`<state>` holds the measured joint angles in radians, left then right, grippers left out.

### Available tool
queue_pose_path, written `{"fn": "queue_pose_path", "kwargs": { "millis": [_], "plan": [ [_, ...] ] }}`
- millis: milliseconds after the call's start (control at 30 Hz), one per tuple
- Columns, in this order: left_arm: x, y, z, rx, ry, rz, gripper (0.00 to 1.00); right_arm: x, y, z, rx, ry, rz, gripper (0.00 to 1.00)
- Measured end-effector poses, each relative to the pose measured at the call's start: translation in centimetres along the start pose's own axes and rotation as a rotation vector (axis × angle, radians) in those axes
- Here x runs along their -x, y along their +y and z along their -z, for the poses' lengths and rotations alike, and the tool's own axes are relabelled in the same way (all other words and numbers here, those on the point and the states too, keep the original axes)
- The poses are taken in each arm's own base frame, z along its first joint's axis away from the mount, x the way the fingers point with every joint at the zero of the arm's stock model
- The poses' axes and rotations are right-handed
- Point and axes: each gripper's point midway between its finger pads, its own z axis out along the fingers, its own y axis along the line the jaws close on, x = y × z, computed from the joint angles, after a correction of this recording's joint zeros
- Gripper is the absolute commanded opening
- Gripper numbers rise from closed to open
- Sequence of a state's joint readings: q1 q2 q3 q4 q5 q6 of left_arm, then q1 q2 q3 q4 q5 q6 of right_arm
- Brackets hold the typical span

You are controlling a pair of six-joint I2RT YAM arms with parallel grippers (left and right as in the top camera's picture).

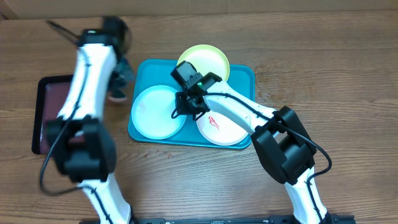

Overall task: Clean dirty plates on tray and stack at the side
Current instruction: 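Carry the sponge left to the water tray with the left gripper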

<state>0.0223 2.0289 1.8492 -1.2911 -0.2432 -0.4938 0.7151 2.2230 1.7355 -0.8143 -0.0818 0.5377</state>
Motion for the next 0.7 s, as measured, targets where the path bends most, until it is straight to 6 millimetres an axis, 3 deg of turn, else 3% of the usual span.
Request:
{"fn": "queue_pose_path", "kwargs": {
  "millis": [167, 333, 467, 700],
  "plan": [
    [2.8, 5.8, 3.4, -0.126, -0.054, 0.209, 0.04, 2.5, -1.0, 3.8, -0.160, -0.083, 0.069, 0.04],
    [3.6, 11.7, 2.0, -0.187, 0.007, 0.392, 0.04, 6.2, -1.3, 8.9, -0.329, -0.241, 0.179, 0.04],
    [3.5, 13.9, 1.4, -0.224, 0.039, 0.465, 0.04, 7.8, 0.2, 11.9, -0.437, -0.349, 0.342, 0.04],
    [3.5, 14.2, 1.4, -0.254, 0.050, 0.486, 0.04, 8.0, 4.4, 15.7, -0.641, -0.510, 0.605, 0.04]
  ]
}}
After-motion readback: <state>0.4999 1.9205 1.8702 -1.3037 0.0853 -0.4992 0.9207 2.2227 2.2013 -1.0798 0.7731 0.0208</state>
